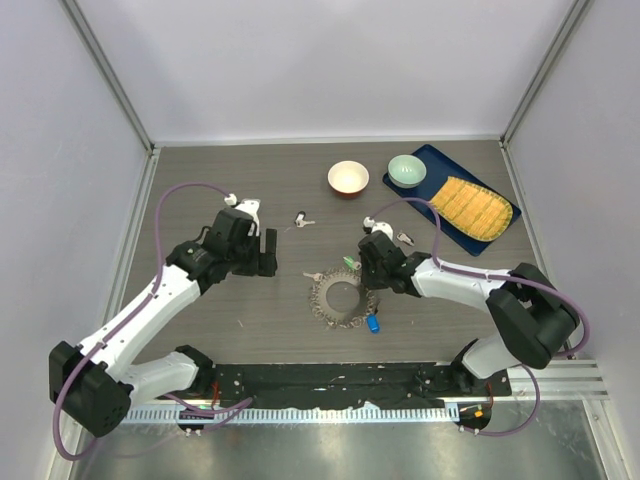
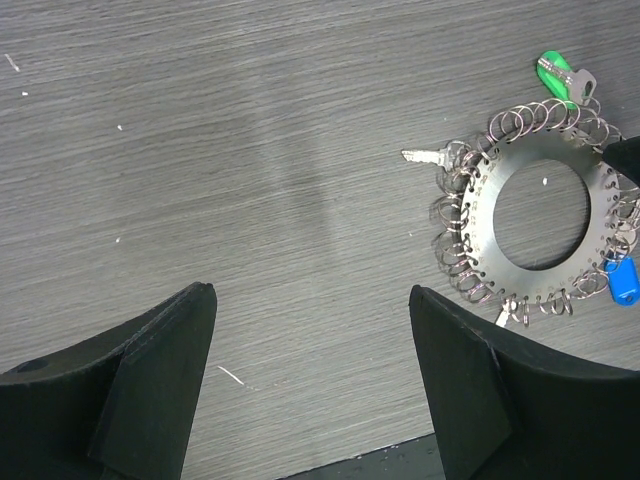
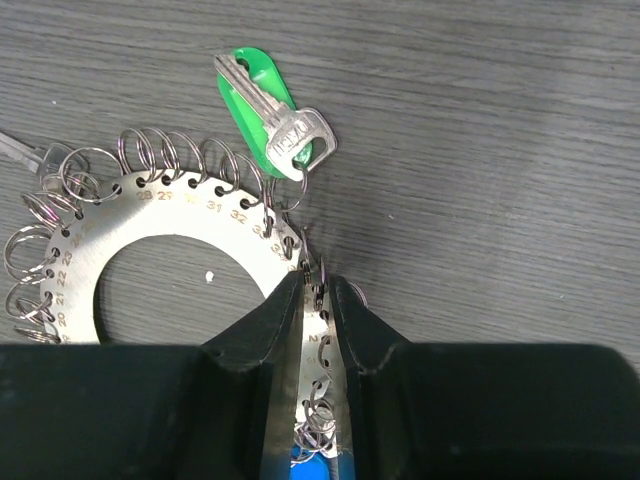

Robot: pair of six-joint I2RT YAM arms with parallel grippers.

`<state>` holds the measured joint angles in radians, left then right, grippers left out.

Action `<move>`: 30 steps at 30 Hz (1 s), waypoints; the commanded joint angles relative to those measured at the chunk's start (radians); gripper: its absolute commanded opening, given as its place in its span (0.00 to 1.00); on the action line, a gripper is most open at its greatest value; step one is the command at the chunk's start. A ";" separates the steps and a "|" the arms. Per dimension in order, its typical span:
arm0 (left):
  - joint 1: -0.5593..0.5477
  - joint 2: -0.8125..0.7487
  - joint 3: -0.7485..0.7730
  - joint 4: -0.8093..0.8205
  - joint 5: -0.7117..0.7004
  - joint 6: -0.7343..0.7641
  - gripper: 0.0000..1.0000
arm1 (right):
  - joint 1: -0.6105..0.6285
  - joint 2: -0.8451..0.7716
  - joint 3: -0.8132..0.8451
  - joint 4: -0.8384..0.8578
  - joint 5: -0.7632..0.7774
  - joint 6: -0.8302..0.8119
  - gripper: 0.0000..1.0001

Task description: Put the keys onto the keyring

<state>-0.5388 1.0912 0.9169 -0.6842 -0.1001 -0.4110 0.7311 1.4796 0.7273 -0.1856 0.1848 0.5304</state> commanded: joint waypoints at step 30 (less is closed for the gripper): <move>0.019 -0.165 -0.046 0.095 -0.047 -0.008 0.83 | 0.097 0.054 0.210 -0.040 -0.405 -0.422 0.01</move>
<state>-0.5270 0.9436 0.8818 -0.6323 -0.1089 -0.4156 0.8356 1.4750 0.9020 -0.2161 -0.2264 0.1593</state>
